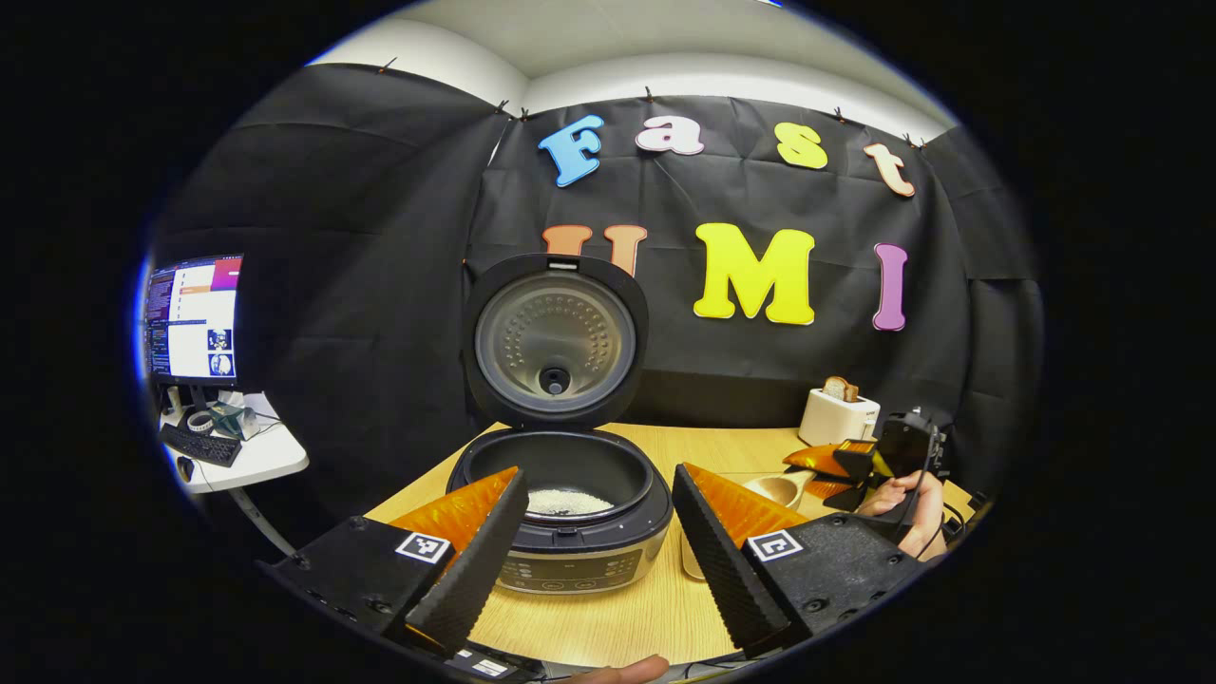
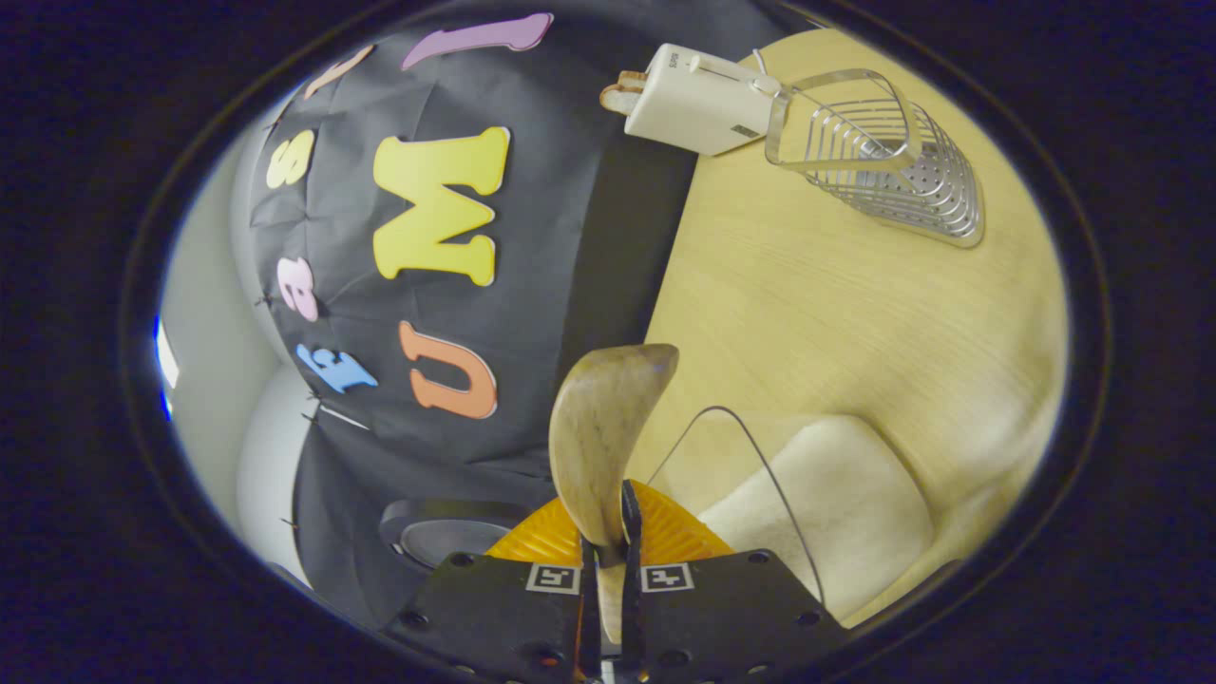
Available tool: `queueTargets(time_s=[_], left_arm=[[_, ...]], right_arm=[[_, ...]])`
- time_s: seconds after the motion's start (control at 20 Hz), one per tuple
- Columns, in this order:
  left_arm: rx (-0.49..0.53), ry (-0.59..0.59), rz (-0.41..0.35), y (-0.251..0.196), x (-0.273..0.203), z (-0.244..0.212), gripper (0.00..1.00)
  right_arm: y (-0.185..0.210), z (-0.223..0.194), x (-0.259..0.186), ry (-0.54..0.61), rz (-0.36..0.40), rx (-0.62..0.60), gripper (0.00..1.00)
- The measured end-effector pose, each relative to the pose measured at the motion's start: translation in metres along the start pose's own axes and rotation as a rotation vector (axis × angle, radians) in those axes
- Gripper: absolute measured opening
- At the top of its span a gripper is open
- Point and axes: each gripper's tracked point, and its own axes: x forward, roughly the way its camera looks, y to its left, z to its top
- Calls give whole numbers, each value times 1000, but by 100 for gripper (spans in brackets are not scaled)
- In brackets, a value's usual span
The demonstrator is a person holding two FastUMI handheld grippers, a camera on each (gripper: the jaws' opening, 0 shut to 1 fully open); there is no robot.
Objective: Close the left gripper, press the button to open the rice cooker; take a wooden spoon from the chopstick holder with the right hand, scoop a spoonful of rice and pour it into the rice cooker, then put the wooden spoon back into the chopstick holder.
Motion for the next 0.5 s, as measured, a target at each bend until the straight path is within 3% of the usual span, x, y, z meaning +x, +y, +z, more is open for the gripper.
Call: queueTargets(time_s=[0.3,0.5], left_arm=[[-12,-11,22,14,-1,3,100],[-22,-16,37,23,-3,5,100]], right_arm=[[35,-1,-6,17,96,46,8],[48,-24,1,42,68,4,7]])
